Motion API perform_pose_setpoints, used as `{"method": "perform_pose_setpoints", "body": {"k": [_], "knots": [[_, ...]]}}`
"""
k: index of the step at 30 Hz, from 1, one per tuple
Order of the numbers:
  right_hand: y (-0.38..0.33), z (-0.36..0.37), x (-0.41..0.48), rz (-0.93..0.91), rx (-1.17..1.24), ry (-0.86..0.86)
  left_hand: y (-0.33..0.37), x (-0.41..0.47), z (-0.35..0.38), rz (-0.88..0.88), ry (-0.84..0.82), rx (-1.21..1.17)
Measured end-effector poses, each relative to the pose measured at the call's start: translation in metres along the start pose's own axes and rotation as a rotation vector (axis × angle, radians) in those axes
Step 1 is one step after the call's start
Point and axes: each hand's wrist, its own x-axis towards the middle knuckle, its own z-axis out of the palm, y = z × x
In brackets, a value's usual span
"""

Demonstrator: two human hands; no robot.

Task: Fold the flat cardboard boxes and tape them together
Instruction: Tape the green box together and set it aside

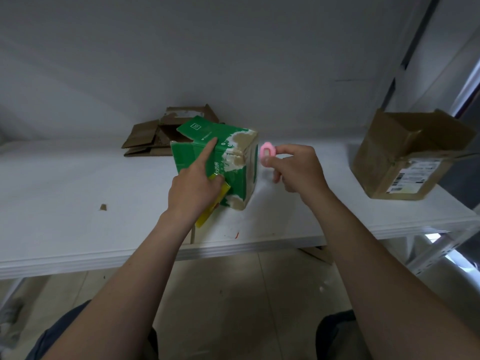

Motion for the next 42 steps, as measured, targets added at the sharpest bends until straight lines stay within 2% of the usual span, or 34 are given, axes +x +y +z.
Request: {"method": "perform_pose_setpoints", "body": {"k": [4, 11, 15, 18, 20, 24, 28, 37, 42], "knots": [[-0.012, 0.0, -0.01, 0.011, 0.201, -0.135, -0.002, 0.003, -0.002, 0.002, 0.01, 0.003], [-0.008, 0.007, -0.003, 0.136, 0.471, -0.027, -0.004, 0.003, -0.003, 0.003, -0.005, -0.011], [-0.007, 0.011, -0.001, 0.113, 0.445, 0.047, -0.004, 0.004, -0.004, -0.004, 0.007, -0.004], [-0.013, 0.013, -0.001, 0.172, 0.584, 0.024, -0.003, 0.003, -0.004, -0.005, 0.001, -0.004], [-0.015, 0.014, -0.001, 0.153, 0.588, -0.019, -0.002, 0.003, -0.004, -0.003, -0.001, 0.0], [-0.015, 0.014, -0.001, 0.155, 0.501, -0.09, -0.003, 0.003, -0.005, -0.008, -0.006, -0.003], [-0.008, 0.014, 0.002, 0.169, 0.29, 0.055, -0.001, 0.002, -0.004, -0.003, -0.013, -0.008], [-0.019, 0.01, -0.01, 0.193, 0.675, -0.06, -0.001, 0.001, -0.004, -0.008, -0.023, -0.02], [-0.021, 0.01, -0.007, 0.167, 0.704, -0.101, 0.0, 0.0, -0.004, 0.003, -0.03, -0.012]]}}
